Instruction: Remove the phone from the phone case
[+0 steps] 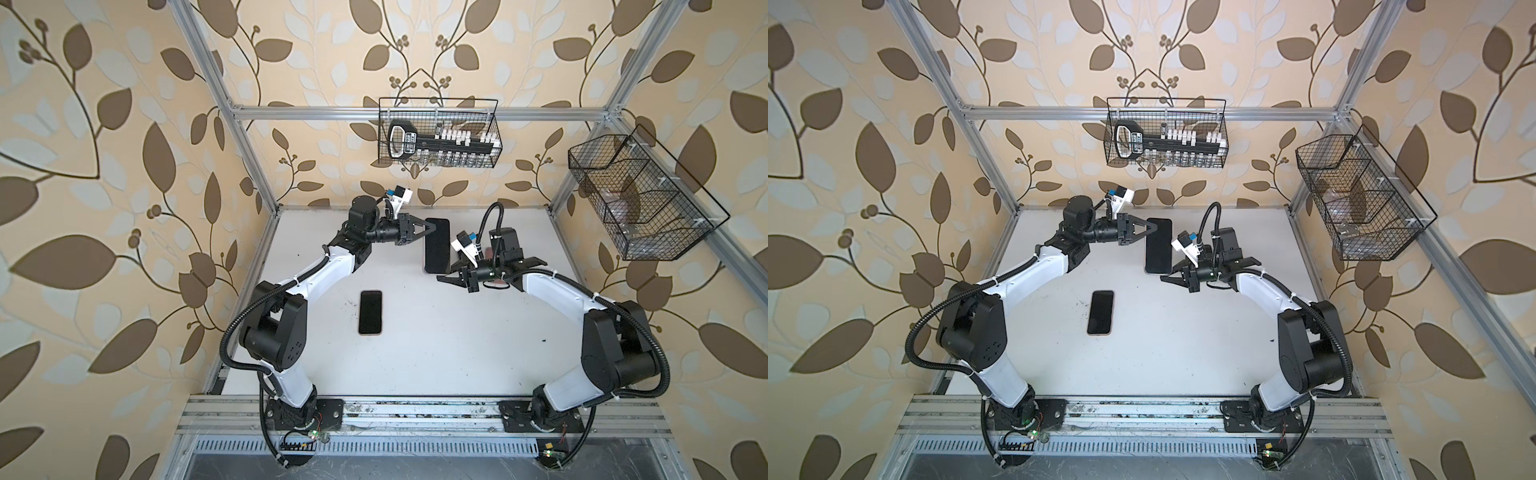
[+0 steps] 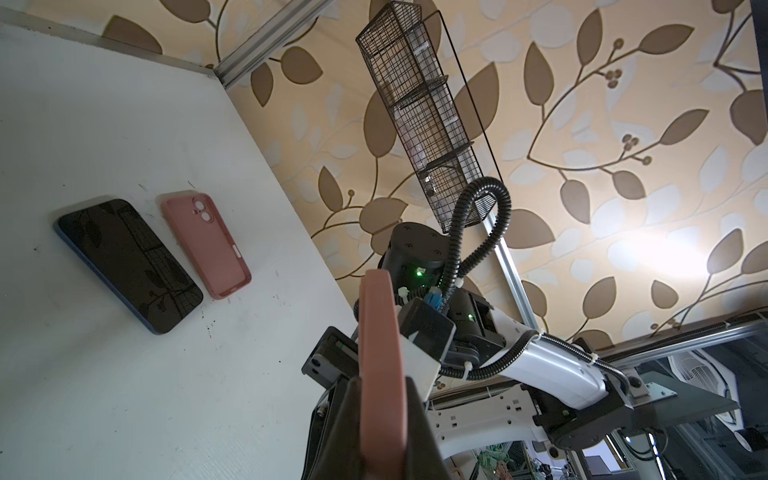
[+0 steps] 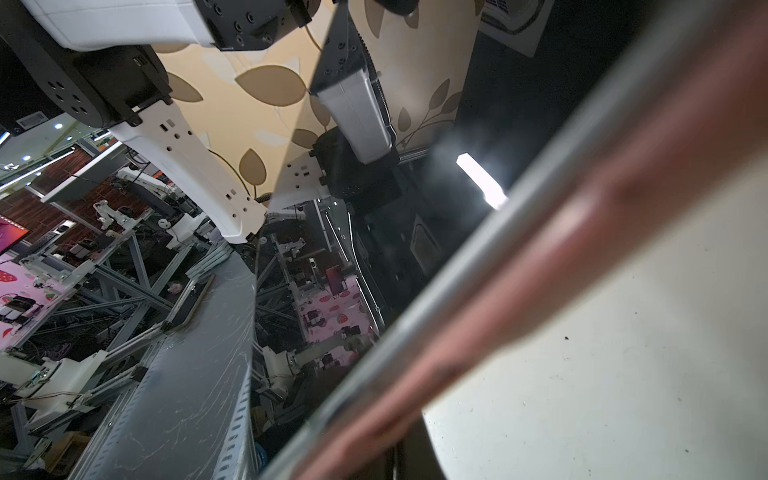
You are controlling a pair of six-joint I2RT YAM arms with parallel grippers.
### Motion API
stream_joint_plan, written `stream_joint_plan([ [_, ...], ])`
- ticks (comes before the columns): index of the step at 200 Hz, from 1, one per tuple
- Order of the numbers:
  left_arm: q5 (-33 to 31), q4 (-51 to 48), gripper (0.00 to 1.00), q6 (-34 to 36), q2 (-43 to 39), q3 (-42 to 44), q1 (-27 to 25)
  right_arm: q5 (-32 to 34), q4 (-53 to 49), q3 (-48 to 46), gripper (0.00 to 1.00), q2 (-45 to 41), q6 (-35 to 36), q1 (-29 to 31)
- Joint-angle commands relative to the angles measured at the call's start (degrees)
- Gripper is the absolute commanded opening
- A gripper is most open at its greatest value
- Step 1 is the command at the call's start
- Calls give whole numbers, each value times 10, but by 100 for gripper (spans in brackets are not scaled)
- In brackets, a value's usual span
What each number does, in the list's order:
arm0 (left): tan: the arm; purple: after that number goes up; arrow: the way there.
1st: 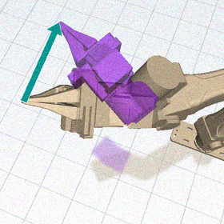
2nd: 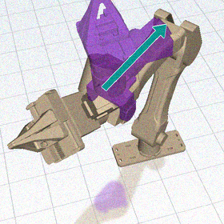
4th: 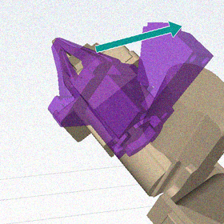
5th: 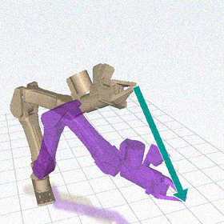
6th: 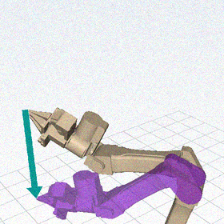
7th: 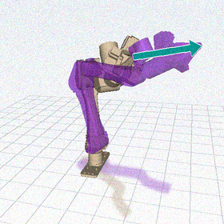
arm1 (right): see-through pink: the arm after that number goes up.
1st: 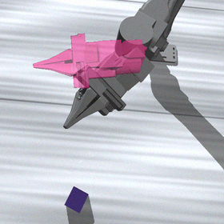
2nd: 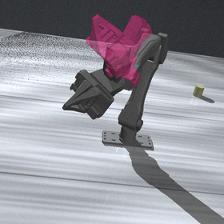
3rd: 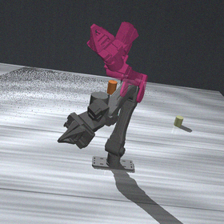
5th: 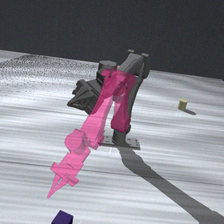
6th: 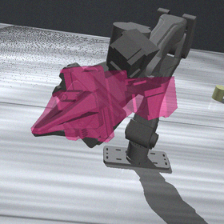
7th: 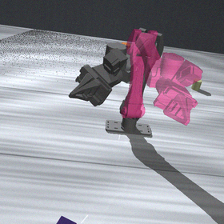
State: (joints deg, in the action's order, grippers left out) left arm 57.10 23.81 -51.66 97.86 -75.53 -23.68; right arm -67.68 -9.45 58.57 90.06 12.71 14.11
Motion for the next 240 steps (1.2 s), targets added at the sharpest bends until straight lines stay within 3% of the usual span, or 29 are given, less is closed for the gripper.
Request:
stream_joint_plan([
  [1,76,71,0,-16,-44,-19,-29,41,-33,-14,6,10,-7,0],
  [28,77,73,0,-15,-43,-18,-29,40,-37,-20,10,-7,-15,-8],
  [75,53,65,0,-23,-44,-16,-24,48,-25,-42,26,-44,-50,-19],
  [166,-81,34,0,-60,-114,57,25,58,31,-85,35,-112,-132,-32],
  [220,-189,35,0,-102,-192,138,44,80,99,-117,49,-150,-207,-31],
  [240,-234,67,0,-137,-214,182,44,100,162,-144,56,-180,-266,-26],
])
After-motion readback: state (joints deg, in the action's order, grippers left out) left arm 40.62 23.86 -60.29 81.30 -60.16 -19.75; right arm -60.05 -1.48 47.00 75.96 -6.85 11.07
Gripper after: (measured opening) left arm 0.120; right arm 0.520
